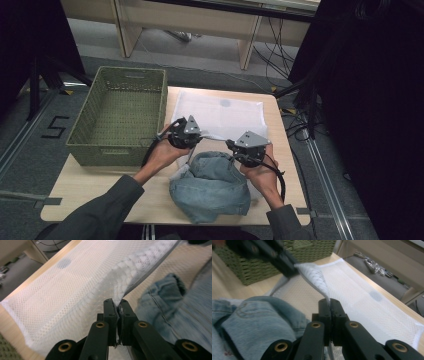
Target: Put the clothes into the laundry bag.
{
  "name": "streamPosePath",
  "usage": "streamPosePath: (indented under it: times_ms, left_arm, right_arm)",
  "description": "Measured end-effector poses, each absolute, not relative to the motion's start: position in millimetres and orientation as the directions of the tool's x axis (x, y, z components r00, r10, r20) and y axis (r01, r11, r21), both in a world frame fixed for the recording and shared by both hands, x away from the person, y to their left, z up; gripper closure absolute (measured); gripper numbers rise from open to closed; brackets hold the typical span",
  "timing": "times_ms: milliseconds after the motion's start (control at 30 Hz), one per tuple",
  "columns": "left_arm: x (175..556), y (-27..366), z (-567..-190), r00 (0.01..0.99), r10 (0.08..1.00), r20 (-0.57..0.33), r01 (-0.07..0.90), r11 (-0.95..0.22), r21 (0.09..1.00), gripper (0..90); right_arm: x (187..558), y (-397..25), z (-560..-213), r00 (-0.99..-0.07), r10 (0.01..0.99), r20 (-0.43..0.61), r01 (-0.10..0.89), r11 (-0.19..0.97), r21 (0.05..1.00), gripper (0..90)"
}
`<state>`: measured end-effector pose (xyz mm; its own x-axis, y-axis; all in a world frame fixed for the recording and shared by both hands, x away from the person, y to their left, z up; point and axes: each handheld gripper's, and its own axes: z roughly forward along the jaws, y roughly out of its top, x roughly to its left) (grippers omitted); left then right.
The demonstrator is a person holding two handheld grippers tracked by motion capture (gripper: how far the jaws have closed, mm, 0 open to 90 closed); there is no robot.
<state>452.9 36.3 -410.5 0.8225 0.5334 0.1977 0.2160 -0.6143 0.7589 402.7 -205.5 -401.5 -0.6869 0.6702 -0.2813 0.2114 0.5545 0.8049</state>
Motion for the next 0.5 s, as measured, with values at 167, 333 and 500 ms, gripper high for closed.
streamPosePath:
  times_ms: [167,333,500]
  left_arm:
    - [445,46,-407,0.841,0.508,0.188,0.225,-0.643,0.732,85.4]
    - [447,49,-409,0.849,0.509,0.142,0.250,-0.624,0.740,85.0]
    - [448,50,-409,0.856,0.498,0.139,0.248,-0.631,0.735,85.0]
  right_arm:
    - [398,-195,-402,-0.721,0.641,-0.262,0.210,0.564,0.799,87.2]
    - [388,-188,-401,-0.802,0.574,-0.166,0.216,0.537,0.815,62.6]
    - [376,-168,-406,-0.865,0.492,-0.101,0.232,0.569,0.789,46.6]
